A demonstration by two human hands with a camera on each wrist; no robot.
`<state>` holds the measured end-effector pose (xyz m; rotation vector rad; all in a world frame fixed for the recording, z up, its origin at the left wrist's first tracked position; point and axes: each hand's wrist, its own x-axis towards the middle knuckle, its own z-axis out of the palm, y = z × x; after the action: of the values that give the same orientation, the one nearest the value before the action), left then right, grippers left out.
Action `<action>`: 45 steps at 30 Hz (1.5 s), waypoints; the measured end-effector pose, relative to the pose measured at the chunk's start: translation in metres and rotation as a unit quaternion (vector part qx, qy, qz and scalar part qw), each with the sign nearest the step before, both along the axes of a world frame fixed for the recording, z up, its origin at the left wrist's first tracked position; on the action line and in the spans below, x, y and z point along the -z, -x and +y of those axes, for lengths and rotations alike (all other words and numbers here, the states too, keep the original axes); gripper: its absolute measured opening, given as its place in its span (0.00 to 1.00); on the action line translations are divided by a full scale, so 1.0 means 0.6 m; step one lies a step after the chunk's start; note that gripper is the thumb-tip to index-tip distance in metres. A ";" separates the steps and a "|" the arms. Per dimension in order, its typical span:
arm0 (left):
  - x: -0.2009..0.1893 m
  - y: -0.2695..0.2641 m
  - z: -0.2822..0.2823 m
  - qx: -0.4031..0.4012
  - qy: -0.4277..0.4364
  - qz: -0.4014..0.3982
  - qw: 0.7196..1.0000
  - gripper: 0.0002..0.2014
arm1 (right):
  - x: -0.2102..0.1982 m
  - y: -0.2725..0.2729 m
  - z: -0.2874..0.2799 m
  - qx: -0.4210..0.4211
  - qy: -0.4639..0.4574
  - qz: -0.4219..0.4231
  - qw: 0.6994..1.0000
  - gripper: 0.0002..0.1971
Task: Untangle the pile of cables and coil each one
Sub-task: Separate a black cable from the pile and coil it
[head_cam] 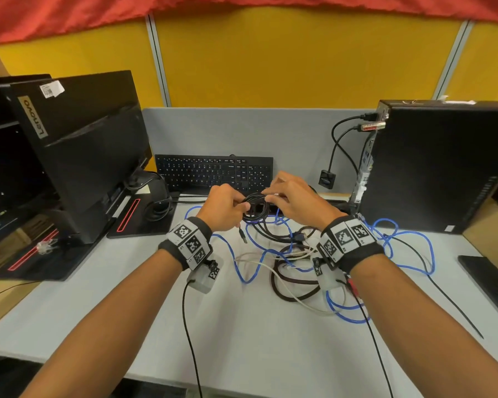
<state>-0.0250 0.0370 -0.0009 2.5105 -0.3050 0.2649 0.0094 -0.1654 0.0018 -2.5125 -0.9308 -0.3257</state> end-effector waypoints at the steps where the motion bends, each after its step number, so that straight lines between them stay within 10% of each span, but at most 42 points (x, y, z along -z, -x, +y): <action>1: 0.001 0.000 0.001 -0.005 0.007 -0.001 1.000 0.19 | -0.004 -0.002 -0.007 0.004 0.002 -0.011 1.000 0.13; 15: 0.037 0.002 -0.004 0.076 0.363 0.026 0.928 0.07 | 0.003 -0.007 -0.031 0.242 -0.076 -0.150 0.956 0.10; 18: 0.043 0.002 -0.003 0.081 0.371 0.031 0.925 0.07 | -0.001 -0.007 -0.027 0.189 -0.182 -0.014 0.965 0.17; 22: 0.046 0.004 -0.006 0.083 0.366 0.037 0.926 0.07 | -0.001 0.005 -0.016 0.126 -0.404 0.187 0.887 0.12; 27: 0.048 0.005 -0.009 0.090 0.361 0.049 0.927 0.06 | 0.000 0.011 -0.009 0.104 -0.466 0.270 0.836 0.15; 36: 0.055 -0.002 -0.006 0.081 0.330 0.045 0.939 0.07 | 0.004 0.004 -0.018 0.074 -0.417 0.370 0.826 0.14; 45: 0.047 -0.009 -0.027 0.013 0.275 -0.025 0.961 0.06 | -0.006 0.029 0.011 0.050 -0.265 0.315 0.910 0.13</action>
<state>-0.0197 0.0208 -0.0291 1.9518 -0.2440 0.3491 -0.0080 -0.1588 0.0051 -1.9547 -0.3814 0.1865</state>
